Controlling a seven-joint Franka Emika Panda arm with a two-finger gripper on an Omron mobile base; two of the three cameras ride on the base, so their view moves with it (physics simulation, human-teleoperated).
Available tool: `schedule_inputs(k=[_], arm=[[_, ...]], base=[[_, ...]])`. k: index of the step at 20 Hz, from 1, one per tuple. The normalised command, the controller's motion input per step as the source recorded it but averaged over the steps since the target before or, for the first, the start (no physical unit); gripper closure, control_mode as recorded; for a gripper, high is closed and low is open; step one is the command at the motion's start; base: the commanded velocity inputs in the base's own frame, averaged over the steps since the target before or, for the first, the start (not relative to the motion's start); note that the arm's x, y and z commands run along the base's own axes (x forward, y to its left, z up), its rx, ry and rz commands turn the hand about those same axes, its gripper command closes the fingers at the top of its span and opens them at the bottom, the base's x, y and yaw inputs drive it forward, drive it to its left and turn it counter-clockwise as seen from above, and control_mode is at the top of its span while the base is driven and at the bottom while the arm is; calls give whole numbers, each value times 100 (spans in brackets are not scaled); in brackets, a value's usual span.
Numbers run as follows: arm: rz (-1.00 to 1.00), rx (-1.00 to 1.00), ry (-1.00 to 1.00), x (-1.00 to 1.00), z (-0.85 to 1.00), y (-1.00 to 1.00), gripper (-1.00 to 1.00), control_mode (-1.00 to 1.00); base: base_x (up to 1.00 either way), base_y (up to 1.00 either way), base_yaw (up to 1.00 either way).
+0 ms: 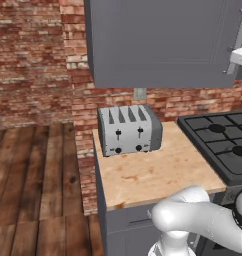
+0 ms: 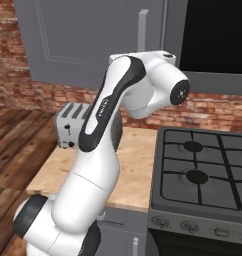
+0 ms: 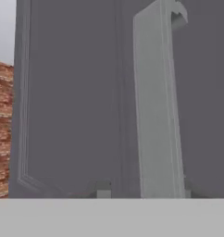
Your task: The dining table condiment station is running low on mayonnaise. Refill the condiment station by opening the cabinet and taking the mayonnaise from the cabinet and placing it on the dining table.
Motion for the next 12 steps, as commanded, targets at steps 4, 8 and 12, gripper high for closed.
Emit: schedule_inputs(k=[4, 8, 12], arm=[[17, 0, 0, -100, 0, 60, 100, -100], [16, 0, 0, -100, 0, 60, 100, -100], [14, 0, 0, -100, 0, 63, 100, -100]], base=[[0, 0, 0], [0, 0, 0], [0, 0, 0]])
